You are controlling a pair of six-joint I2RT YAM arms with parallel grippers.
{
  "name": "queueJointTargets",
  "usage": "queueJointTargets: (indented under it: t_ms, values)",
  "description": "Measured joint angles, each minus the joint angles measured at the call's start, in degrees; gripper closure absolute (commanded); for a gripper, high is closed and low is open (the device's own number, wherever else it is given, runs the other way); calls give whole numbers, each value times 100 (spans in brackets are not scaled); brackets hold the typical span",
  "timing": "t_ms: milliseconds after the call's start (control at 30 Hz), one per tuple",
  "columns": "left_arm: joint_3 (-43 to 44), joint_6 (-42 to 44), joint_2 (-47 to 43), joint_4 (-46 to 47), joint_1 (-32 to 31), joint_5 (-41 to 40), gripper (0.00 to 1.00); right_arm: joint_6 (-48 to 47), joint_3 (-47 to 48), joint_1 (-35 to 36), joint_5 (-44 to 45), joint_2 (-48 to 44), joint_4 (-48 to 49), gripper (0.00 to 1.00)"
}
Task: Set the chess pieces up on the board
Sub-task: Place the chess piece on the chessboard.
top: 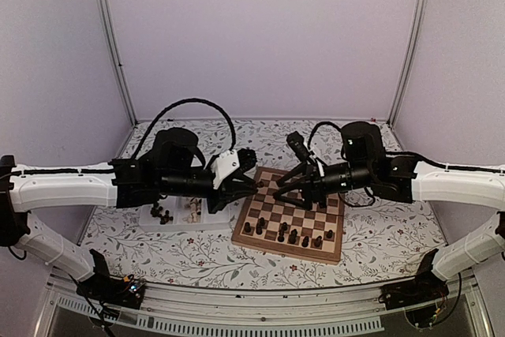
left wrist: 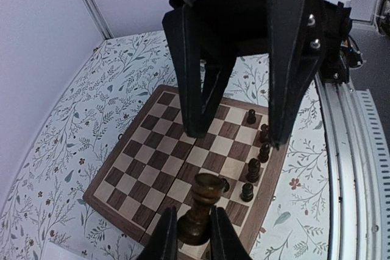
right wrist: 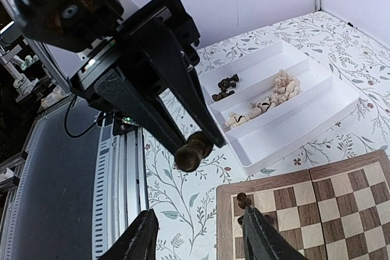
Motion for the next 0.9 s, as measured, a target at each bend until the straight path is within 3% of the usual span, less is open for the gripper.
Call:
queueJointTargets:
  t_ms: [267,567,767,900]
  values:
    - [0,-323,168,219,55,573,96,9,160,168,219,472,354,51]
    - [0,-426,293,256,103,774,96,33,260,249,208,529,662,64]
    - [2,-507,317,275,177,839,96,44,339,323,111,713,726,66]
    - [2,-570,317,264,232,876,96,42,369,332,107,791,748,71]
